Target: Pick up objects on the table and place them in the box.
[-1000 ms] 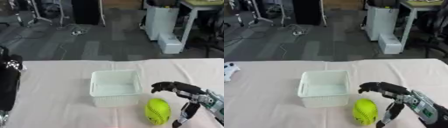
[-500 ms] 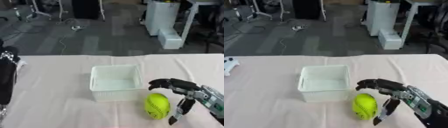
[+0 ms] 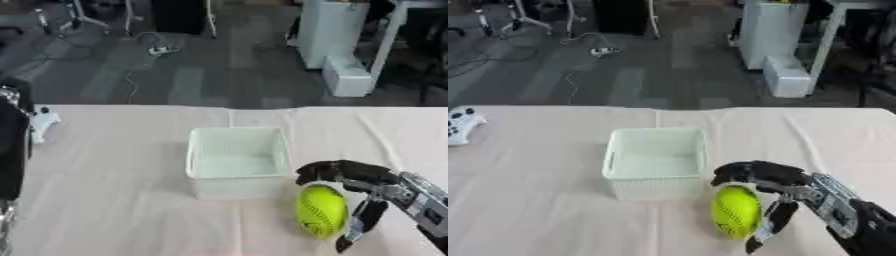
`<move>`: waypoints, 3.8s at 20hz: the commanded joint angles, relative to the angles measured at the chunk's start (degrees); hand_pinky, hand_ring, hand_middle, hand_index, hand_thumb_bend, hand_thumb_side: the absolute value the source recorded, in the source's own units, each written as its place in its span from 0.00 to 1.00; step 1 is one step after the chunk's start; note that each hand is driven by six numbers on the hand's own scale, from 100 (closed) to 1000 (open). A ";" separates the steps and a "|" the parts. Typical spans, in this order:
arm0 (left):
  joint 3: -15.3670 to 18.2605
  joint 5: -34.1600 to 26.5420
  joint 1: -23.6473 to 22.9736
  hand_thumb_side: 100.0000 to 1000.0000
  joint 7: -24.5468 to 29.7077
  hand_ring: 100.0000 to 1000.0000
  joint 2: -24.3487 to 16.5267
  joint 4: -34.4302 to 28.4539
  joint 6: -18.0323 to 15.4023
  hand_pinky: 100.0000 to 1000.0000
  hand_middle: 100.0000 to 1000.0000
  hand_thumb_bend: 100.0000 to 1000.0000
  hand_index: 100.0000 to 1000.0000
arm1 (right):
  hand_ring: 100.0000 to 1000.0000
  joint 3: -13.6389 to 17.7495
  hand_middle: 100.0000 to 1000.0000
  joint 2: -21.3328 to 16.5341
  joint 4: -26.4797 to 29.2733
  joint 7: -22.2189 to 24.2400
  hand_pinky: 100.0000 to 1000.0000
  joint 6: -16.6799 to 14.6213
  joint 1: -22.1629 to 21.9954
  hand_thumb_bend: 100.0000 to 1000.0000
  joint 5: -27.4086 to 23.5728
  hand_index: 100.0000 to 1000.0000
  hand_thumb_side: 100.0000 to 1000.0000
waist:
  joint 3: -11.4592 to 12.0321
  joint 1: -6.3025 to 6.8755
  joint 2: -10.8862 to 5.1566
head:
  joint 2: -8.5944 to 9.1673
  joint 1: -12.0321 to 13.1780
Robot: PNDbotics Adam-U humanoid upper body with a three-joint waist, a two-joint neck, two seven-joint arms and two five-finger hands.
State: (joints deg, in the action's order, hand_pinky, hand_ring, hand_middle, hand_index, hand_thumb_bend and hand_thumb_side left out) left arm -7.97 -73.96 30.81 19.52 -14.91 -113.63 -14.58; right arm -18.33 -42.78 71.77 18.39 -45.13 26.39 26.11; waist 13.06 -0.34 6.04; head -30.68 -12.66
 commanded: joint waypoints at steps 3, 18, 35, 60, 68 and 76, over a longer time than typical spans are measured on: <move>0.94 -0.56 1.93 0.69 -1.87 0.22 0.82 -0.97 0.04 0.00 0.38 0.07 0.64 | 0.84 1.03 0.79 -1.01 0.37 0.06 0.75 -4.04 -0.02 0.93 6.54 0.87 0.48 | 0.85 -0.38 -0.56 | -0.52 -1.20; 0.91 -1.20 3.11 0.69 -2.44 0.22 1.58 -0.97 0.29 0.00 0.38 0.07 0.64 | 0.00 0.17 0.00 -0.78 3.58 -20.41 0.00 -6.83 -0.88 0.57 20.18 0.00 0.27 | 1.80 -0.68 0.12 | -0.54 -1.60; 0.65 -1.36 2.65 0.69 -2.20 0.22 1.56 -0.97 0.75 0.00 0.38 0.06 0.64 | 0.00 0.10 0.00 -1.47 3.28 -24.75 0.00 -6.83 -0.71 0.43 7.24 0.00 0.15 | 1.75 -0.62 -0.49 | -0.04 -2.12; 0.63 0.11 -1.30 0.70 0.98 0.21 -1.44 -0.97 -0.58 0.00 0.38 0.05 0.64 | 0.00 4.79 0.00 -9.26 16.12 1.32 0.00 8.80 4.48 0.47 -45.16 0.00 0.13 | -2.74 0.85 -1.92 | 6.06 0.05; -0.07 -1.36 1.68 0.69 -0.49 0.22 1.16 -0.97 0.84 0.00 0.38 0.06 0.64 | 0.00 5.23 0.00 -10.09 16.36 0.46 0.00 7.41 5.69 0.46 -45.15 0.00 0.13 | 0.06 0.00 -0.95 | 7.86 0.88; -0.51 -1.82 4.30 0.69 -1.89 0.22 3.72 -0.97 2.98 0.00 0.38 0.06 0.64 | 0.00 5.62 0.00 -9.81 14.71 -0.55 0.00 5.00 5.71 0.46 -41.03 0.00 0.14 | 3.78 -1.04 1.14 | 10.10 2.36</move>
State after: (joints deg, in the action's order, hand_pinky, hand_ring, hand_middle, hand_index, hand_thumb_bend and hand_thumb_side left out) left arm -8.39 -75.47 34.00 17.77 -11.33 -113.63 -12.00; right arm -13.86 -50.51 86.24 18.05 -39.57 30.61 -15.45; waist 17.07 -1.40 7.93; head -21.57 -10.92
